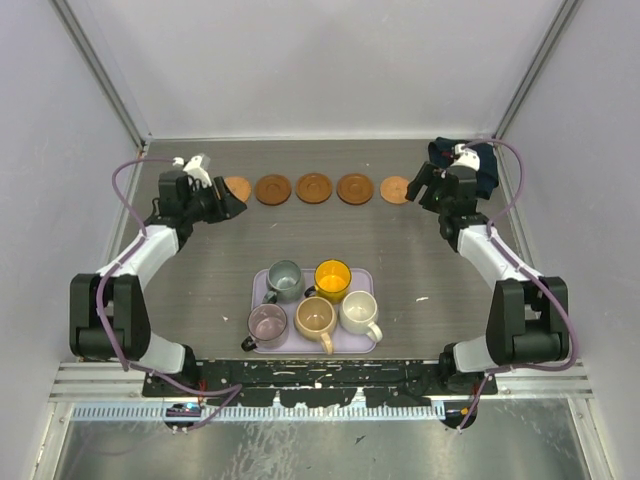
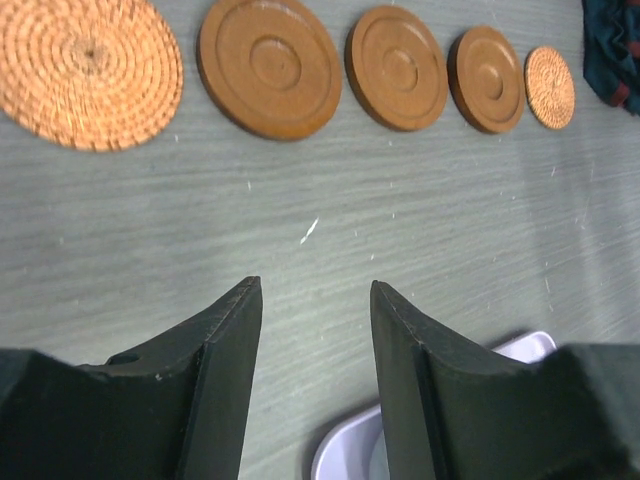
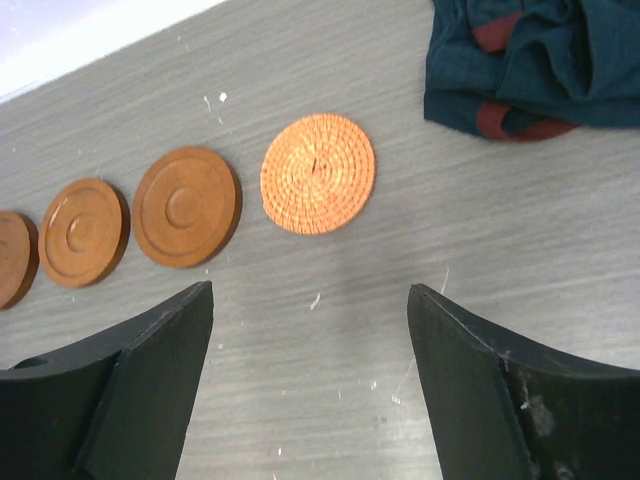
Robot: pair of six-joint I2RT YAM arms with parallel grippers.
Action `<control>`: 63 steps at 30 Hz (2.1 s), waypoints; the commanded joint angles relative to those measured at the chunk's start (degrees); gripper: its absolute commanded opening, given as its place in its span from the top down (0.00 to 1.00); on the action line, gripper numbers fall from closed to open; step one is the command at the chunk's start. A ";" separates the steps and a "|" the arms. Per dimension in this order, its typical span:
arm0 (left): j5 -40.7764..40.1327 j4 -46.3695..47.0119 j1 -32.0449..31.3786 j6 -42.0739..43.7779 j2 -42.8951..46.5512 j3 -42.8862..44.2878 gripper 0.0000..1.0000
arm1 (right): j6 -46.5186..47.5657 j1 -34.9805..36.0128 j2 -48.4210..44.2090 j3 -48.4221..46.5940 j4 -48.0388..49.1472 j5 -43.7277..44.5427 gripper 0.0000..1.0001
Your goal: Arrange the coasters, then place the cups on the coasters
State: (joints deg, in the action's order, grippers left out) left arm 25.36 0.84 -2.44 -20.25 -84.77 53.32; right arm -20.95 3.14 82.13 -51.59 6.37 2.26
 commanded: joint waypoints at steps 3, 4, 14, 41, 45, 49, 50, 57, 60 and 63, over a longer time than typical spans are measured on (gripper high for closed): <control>-3.15 0.83 -2.04 -0.71 7.46 -5.10 0.44 | -1.77 -0.15 -8.64 4.77 -1.33 -3.32 0.21; -3.26 -0.12 -2.34 -0.82 8.24 -5.53 0.41 | -1.95 -0.15 -10.10 5.89 -1.57 -3.80 0.22; -7.79 -3.32 -6.97 -0.28 23.07 -13.11 0.02 | 0.58 1.54 -26.53 11.51 -14.82 -5.20 0.27; -15.86 -9.72 -12.39 -0.32 35.44 -19.79 0.02 | -1.77 28.32 -40.55 7.02 -54.58 -10.36 0.35; -16.16 -9.33 -12.56 -0.41 34.60 -20.04 0.02 | -1.76 31.05 -40.11 7.90 -56.55 -10.37 0.33; -16.46 -8.81 -12.86 -0.49 33.77 -20.30 0.02 | -3.54 35.15 -38.80 8.50 -55.51 -9.30 0.32; -16.53 -8.69 -13.00 -0.49 33.60 -20.41 0.02 | -4.14 36.67 -38.40 8.67 -55.05 -8.38 0.32; -16.84 -8.58 -13.06 -0.16 32.63 -20.42 0.02 | -10.31 50.92 -33.23 9.00 -53.55 2.44 0.31; -16.62 -8.37 -13.05 -0.10 31.93 -20.50 0.02 | -12.66 55.76 -31.11 8.93 -53.70 6.13 0.30; -16.39 -7.91 -13.09 -0.14 31.61 -20.68 0.02 | -14.02 57.32 -29.07 9.81 -53.08 6.97 0.30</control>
State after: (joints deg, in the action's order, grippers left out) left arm 9.19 -10.11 -15.29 -21.37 -52.97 32.75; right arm -30.94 58.52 51.55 -42.02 -48.93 4.05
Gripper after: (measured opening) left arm 0.977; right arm 0.699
